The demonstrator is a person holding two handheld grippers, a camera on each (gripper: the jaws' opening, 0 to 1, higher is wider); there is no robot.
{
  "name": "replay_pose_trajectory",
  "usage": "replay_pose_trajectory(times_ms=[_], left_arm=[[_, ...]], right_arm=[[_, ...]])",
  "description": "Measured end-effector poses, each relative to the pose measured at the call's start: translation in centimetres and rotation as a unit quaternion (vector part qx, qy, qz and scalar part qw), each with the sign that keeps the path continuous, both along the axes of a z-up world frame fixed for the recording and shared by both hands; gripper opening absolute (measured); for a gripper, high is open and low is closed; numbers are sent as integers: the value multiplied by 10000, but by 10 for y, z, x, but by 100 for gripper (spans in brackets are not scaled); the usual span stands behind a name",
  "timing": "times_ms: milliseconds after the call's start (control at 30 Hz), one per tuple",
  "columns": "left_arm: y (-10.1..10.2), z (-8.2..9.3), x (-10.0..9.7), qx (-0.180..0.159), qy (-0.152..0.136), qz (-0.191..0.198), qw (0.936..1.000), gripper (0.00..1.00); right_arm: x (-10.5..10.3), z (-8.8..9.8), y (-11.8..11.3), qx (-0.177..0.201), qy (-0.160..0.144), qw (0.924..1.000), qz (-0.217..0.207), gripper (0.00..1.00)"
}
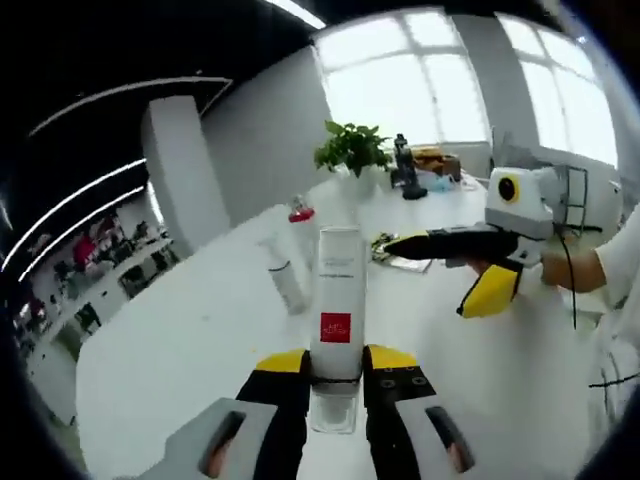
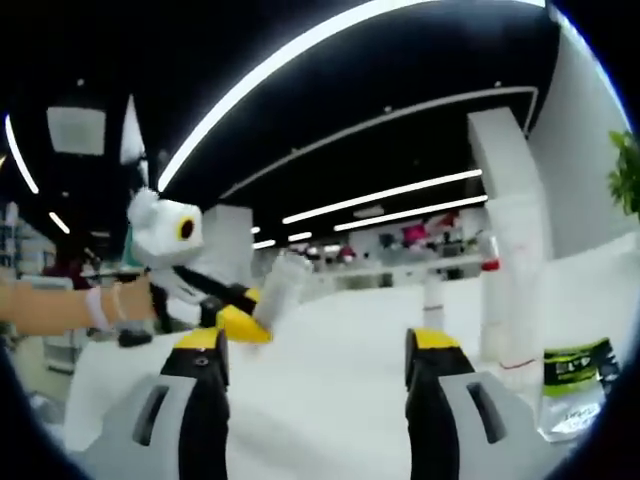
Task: Arrange the skincare products in the storage area until every visible bottle or jar stands upright without overlapping.
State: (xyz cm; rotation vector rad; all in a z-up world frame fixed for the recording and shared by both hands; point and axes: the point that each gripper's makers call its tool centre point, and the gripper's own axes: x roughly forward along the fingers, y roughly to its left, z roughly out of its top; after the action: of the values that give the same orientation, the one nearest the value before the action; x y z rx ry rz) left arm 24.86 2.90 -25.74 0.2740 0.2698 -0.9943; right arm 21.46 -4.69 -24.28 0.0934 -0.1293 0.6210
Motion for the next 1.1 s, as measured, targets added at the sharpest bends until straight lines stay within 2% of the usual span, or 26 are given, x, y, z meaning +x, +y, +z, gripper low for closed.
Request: replay_pose_trajectory(times_ms=[67,100,133,200,233,300,400,467,533,567,667,700,767,800,867,900,933,967,1033,1100], left_arm=[[0,6,1,-544,-52,144,9984,20],[0,6,0,-608,-62,182,9980,20],[1,8,1,-894,-95,376,9952,20],[2,12,2,-1216,-190,611,9905,20],[3,15,3,-1455,-281,777,9859,20],[3,16,3,-1671,-397,958,9805,20],[1,14,3,-1719,-655,1091,9769,20],[-8,9,-3,-1886,-696,911,9753,20],[-9,0,-2,-1884,-615,943,9756,20],[-10,-4,-1,-1872,-633,1000,9752,20],[-11,-8,0,-1878,-594,989,9754,20],[-16,-11,-5,-1915,-437,746,9777,20],[-12,-13,-2,-1835,-463,906,9777,20],[-11,-14,-3,-1828,-442,911,9779,20],[-11,-14,-8,-1812,-437,912,9782,20],[-10,-14,-10,-1792,-426,935,9784,20],[-6,-15,-12,-1777,-448,1023,9777,20],[-4,-15,-13,-1835,-476,1057,9762,20],[-3,-15,-16,-1845,-414,1003,9768,20],[-6,-14,-22,-1761,-569,962,9780,20]], right_arm=[[-1,-2,1,-34,-1,10000,-9,71],[-2,-4,2,-77,-3,10000,-10,71],[-2,-6,3,-110,4,9999,-18,70],[-2,-10,4,-205,28,9998,-39,70],[-2,-11,5,-226,28,9997,-42,70],[-3,-11,5,-189,37,9998,-38,70],[-4,-5,4,63,12,10000,-11,70],[-6,3,8,505,65,9985,202,68],[2,7,7,532,100,9985,91,70],[7,11,12,471,-6,9988,101,70],[11,14,20,409,-50,9990,148,70],[13,15,32,301,-105,9991,290,71],[20,14,42,-27,-168,9995,255,70],[28,17,45,-34,-208,9996,205,69],[33,21,50,78,-236,9994,228,65],[34,24,53,285,-207,9991,249,63],[38,24,52,640,-97,9977,207,62],[38,24,59,819,116,9960,347,63],[34,23,63,715,83,9966,392,64],[27,25,67,655,-91,9969,433,62]])
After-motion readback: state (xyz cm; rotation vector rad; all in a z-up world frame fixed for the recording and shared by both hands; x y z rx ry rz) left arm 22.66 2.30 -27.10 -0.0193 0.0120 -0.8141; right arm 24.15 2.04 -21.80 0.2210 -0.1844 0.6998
